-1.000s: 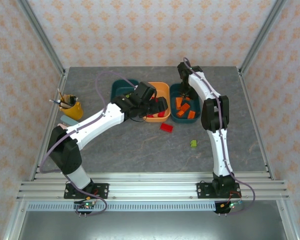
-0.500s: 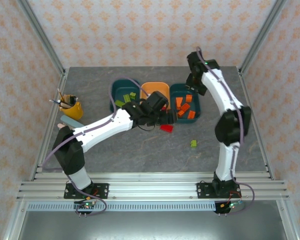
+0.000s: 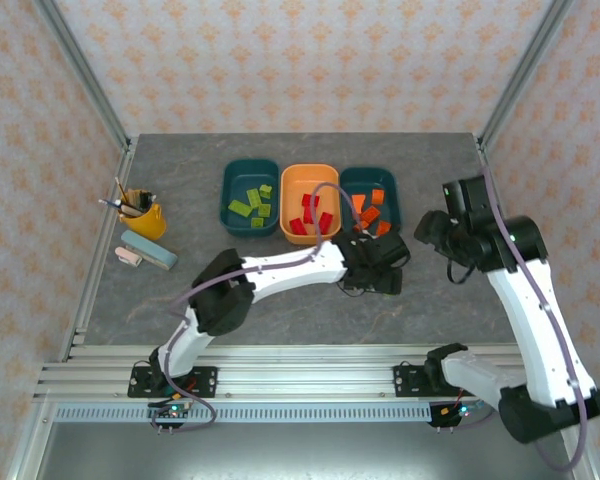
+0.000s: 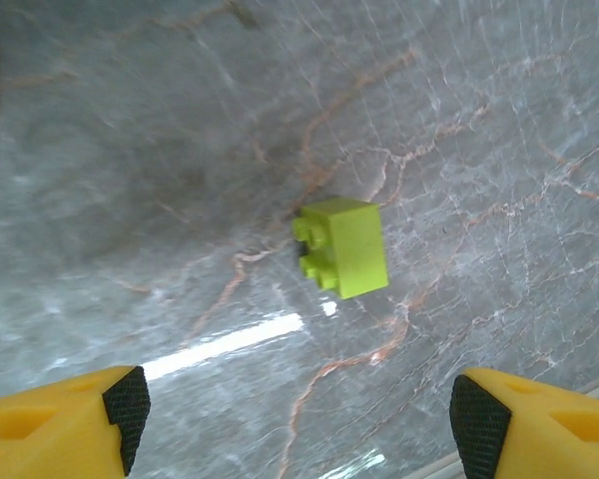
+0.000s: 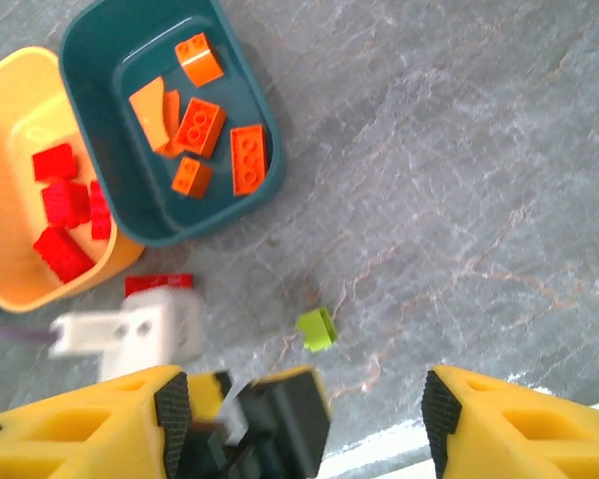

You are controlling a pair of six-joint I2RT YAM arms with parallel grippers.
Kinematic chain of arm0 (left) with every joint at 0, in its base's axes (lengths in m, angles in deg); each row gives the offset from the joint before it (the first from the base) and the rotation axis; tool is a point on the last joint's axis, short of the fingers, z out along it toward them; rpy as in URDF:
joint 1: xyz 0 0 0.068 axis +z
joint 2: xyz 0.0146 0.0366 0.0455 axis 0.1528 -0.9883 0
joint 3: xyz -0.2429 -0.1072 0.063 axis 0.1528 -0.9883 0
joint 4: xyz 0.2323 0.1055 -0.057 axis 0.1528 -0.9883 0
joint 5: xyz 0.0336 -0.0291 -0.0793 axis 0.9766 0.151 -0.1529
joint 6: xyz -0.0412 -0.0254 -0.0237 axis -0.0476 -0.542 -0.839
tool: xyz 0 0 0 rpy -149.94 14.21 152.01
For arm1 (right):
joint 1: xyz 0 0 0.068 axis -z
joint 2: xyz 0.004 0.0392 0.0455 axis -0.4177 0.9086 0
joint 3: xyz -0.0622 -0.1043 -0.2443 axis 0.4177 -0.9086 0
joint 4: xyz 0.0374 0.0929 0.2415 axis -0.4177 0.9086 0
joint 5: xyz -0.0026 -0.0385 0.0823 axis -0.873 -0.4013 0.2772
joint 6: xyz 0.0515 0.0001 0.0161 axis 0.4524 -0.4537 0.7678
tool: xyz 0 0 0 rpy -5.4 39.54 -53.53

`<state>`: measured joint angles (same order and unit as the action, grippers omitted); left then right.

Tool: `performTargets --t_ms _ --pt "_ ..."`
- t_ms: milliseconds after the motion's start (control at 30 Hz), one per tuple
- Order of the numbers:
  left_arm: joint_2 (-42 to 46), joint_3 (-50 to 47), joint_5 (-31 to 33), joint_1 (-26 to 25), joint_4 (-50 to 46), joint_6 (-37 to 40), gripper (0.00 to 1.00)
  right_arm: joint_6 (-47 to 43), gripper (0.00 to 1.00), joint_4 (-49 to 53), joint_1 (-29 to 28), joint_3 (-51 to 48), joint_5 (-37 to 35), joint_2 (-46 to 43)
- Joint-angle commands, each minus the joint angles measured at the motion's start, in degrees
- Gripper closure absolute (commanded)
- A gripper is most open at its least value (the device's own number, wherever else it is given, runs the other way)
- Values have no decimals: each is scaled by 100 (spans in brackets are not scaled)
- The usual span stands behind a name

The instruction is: Sort the legos into containers by color

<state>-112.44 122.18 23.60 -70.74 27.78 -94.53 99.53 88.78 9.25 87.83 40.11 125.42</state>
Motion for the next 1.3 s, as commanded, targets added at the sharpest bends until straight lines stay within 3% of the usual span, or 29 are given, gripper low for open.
performTargets --t_ms 0,167,400,600,767,1033,1167,1267 --pt "-393 739 427 -84 -705 -201 18 9 35 418 -38 -182 335 -434" --pt "-1057 1567 603 -103 -1058 -218 23 74 36 689 -37 -161 604 -962" --pt "-1645 2117 680 -106 -1170 -208 41 251 37 916 -32 -108 693 -1468" --pt "-1958 2431 671 -101 -1200 -180 56 405 38 968 -38 -168 725 -1662" --pt "-2003 2499 815 -98 -1341 -139 75 429 39 984 -33 -132 730 -1700" --pt "-1157 2164 1266 3 -1549 -85 81 92 39 667 -33 -162 1237 -1670" --pt "-106 1047 1311 377 -1318 -143 82 -107 40 -16 -32 -225 2257 -1578" --pt "718 206 1376 836 -1154 -60 82 -60 40 -515 -33 -432 2587 -1517"
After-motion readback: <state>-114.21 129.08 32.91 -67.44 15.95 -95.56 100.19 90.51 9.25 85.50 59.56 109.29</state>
